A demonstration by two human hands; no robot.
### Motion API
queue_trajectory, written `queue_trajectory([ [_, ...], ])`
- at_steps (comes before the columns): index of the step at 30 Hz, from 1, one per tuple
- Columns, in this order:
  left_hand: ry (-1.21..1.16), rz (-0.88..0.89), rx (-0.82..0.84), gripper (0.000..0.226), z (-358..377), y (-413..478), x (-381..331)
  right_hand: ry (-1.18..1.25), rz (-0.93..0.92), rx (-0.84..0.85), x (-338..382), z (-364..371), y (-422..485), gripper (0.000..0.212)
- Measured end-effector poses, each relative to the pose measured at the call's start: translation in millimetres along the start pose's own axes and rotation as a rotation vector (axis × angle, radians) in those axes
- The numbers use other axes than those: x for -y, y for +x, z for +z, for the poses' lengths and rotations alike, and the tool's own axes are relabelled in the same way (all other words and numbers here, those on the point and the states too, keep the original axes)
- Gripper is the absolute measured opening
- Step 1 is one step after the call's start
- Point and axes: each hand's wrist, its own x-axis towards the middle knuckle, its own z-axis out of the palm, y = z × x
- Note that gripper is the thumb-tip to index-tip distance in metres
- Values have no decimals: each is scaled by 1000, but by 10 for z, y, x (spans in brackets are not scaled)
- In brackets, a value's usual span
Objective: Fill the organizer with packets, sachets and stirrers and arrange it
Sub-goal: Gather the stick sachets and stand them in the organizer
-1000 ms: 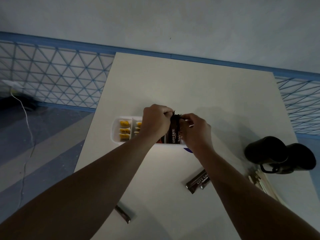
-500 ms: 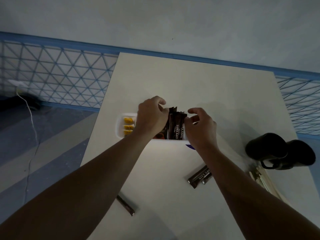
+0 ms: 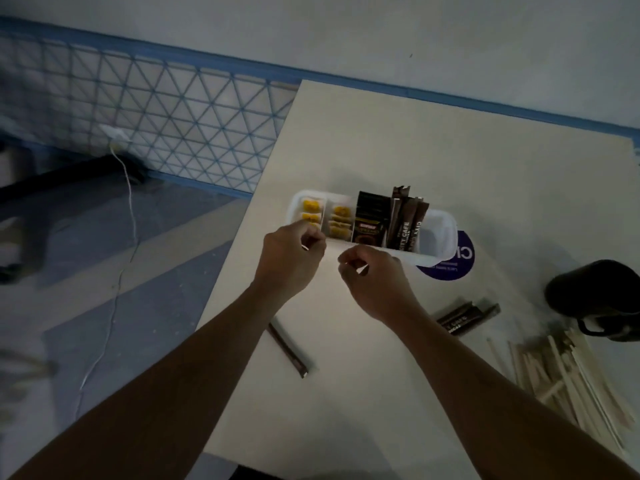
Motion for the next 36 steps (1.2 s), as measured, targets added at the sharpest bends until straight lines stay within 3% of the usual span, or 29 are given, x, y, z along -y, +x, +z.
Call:
queue_trajectory([
  [5,101,-198,85,15,-69,-267,350,-142,-54,149,-10,258,-63,19],
  [12,161,-510,225,50,-22,-620,704,-369,-127,210,-8,466,-161,25],
  [15,151,-586,284,63,36,-710,731,-460,-185,156,-26,489,-210,29],
  [18,174,-579,268,65,101,-760,716,-499,-224,142,-53,490,-243,36],
  [24,186,-544,194,49,181,-735,623,-512,-230,155,-114,456,-284,43],
  [34,159,-362,200,17,299,-666,577,-438,-140,188,-202,362,-340,27],
  [36,154,-315,216,20,319,-620,520,-428,-121,177,-237,331,-361,26],
])
